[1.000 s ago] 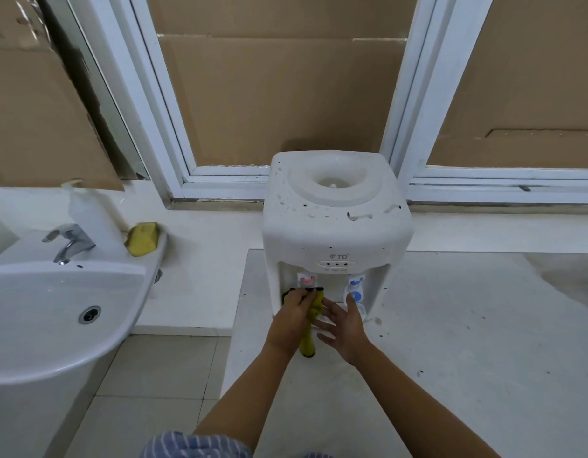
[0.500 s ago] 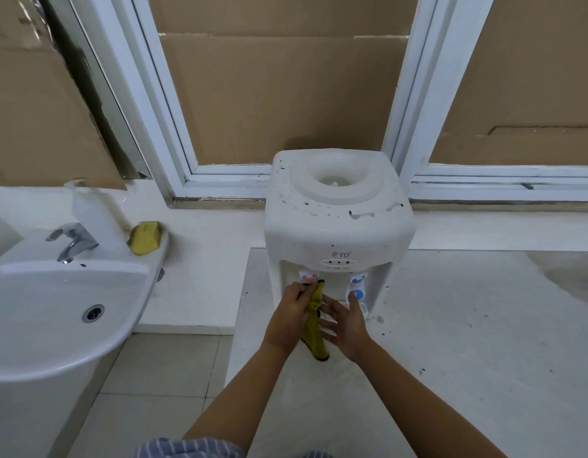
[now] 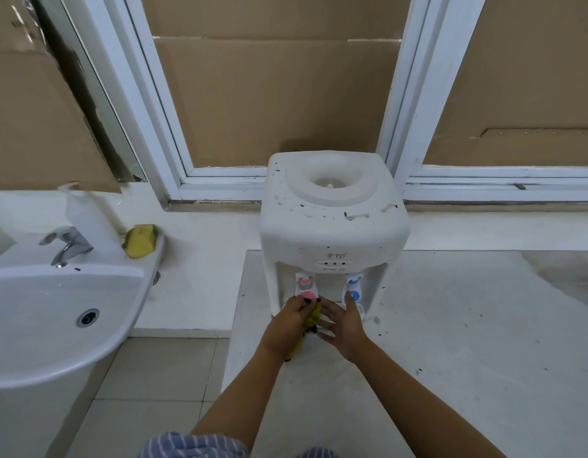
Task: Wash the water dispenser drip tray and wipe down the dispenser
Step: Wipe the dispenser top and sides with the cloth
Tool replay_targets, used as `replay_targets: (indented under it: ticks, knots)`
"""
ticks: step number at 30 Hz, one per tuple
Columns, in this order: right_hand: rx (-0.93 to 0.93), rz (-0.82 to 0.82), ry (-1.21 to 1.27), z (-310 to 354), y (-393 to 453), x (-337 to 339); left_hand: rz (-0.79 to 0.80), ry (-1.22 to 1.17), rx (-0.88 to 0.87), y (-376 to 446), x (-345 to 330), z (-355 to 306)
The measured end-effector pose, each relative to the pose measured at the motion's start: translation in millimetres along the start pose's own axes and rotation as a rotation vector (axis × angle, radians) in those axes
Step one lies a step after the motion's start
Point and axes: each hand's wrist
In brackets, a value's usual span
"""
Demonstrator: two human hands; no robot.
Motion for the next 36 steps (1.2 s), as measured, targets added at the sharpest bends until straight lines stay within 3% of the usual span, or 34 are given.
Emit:
replay_targets:
  ticks: [2, 6, 8, 12, 16, 21, 28, 36]
  knots:
    - [-0.006, 0.012, -0.005, -0.7, -0.3, 1.0, -0.045, -0.008, 0.004, -3.6, -0.2, 10.4]
    - [-0.015, 0.029, 0.005, -1.4, 0.1, 1.7, -0.508, -0.316, 0.373, -6.9, 3.3, 1.1]
    - [-0.016, 0.032, 0.018, -2.0, -0.5, 0.1, -0.627, -0.399, 0.465, 1.7, 7.9, -10.4]
    - [-0.013, 0.015, 0.01, -3.6, -0.3, -0.8, -0.525, -0.462, 0.444, 18.4, 8.2, -23.7]
    - [-0.02, 0.012, 0.004, -2.8, -0.1, -1.0, -0.478, -0.522, 0.592, 20.5, 6.8, -22.3]
    - [-0.019, 0.01, -0.014, -1.2, -0.3, -2.5, -0.307, -0.51, 0.715, 16.7, -7.7, 4.9]
    - [-0.011, 0.003, -0.02, -2.8, -3.8, -0.6, -0.532, -0.757, 0.676, 20.4, 0.4, -13.7]
    - [-0.01, 0.005, -0.041, -0.4, -4.6, -0.2, -0.391, -0.871, 0.719, 35.7, -0.5, -7.2]
Point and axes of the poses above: each hand's wrist, its own y-axis towards the middle knuckle, its own x-axis out of the back of the hand, z = x × y, and after that the axes turned 13 degrees about -z, right-handed
